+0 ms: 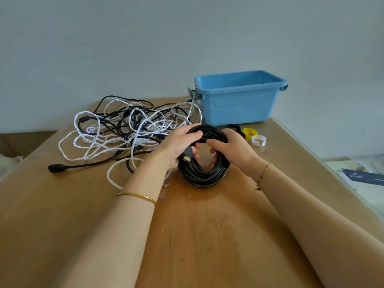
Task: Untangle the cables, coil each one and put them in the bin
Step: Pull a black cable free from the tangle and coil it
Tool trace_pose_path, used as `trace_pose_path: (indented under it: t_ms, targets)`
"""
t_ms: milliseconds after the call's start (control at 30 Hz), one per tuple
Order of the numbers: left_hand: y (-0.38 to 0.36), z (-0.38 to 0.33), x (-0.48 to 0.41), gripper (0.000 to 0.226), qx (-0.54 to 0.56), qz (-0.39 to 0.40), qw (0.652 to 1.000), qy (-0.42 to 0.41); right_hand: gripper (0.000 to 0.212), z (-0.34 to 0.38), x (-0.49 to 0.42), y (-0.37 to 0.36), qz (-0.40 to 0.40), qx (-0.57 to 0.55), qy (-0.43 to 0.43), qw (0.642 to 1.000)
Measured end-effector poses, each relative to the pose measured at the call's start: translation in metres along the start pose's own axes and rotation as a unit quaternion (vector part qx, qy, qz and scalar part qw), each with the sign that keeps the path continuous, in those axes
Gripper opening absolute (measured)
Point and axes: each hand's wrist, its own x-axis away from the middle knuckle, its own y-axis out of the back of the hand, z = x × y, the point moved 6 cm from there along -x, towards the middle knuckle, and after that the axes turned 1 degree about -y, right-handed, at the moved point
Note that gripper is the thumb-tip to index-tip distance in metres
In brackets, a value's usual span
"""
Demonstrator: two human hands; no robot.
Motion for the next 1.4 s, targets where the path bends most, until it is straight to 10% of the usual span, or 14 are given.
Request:
trace_pose_path:
  t_ms: [133,367,700,800,1067,1400]
  targets:
    - [0.005,-0.003,-0.003,0.007,-0.028,-0.031,0.999,-0.007,0.027,0.008,0.001,-0.001,-0.039,-0.017,0.037,0.998]
    - [0.012,-0.010,-0.004,0.059,-0.096,-0.067,0.993,0.030,0.027,0.017,0.004,-0.006,-0.087,-0.006,0.092,0.992]
    - [0.022,-0.020,-0.015,0.039,-0.084,-0.128,0.988,-0.031,0.030,0.019,-0.012,0.031,-0.158,-0.001,0.052,0.986]
    - [0.031,-0.023,-0.014,0.035,-0.067,-0.154,0.985,-0.040,0.033,0.013,-0.022,0.067,-0.240,0.193,0.018,0.951]
    - [0.040,-0.024,-0.013,0.026,-0.064,-0.175,0.982,-0.035,0.008,-0.010,-0.022,0.044,-0.117,0.474,-0.007,0.873]
    - [0.044,-0.027,-0.011,0.032,-0.025,-0.193,0.980,-0.033,0.013,-0.004,-0.019,0.059,-0.211,0.253,0.051,0.943]
